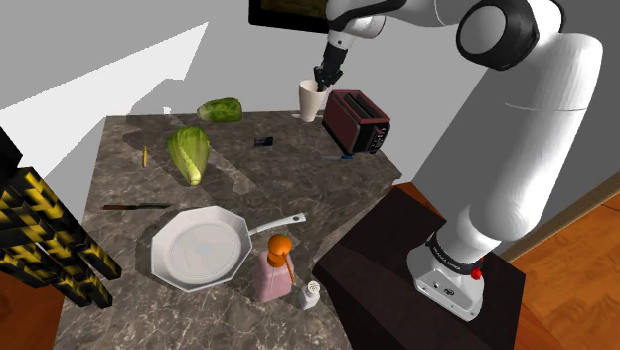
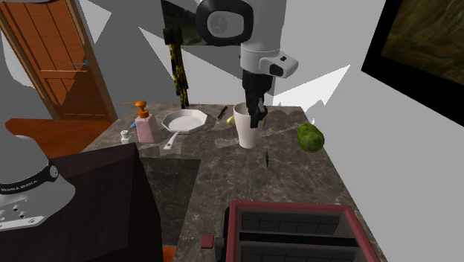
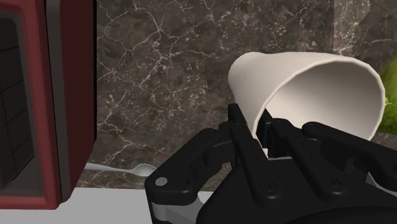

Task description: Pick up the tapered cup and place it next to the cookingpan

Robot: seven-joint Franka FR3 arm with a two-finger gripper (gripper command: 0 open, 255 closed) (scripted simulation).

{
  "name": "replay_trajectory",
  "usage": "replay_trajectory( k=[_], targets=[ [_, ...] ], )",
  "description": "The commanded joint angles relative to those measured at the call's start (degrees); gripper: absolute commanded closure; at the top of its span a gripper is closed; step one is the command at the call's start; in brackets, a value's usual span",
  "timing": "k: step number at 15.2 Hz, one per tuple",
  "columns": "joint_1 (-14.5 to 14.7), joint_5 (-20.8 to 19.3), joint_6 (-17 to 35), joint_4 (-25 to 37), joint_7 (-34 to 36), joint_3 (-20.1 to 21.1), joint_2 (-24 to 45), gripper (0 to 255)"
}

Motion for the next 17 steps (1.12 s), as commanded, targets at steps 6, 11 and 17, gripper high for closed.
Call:
replay_trajectory(
  k=[6, 11, 17],
  targets=[
    [5.9, -2.0, 5.3, -13.6, 7.3, 1.9, -9.5, 255],
    [9.8, -3.3, 8.1, -21.0, 13.5, 4.1, -15.0, 255],
    [14.1, -4.3, 10.7, -27.7, 21.4, 7.5, -20.0, 255]
  ],
)
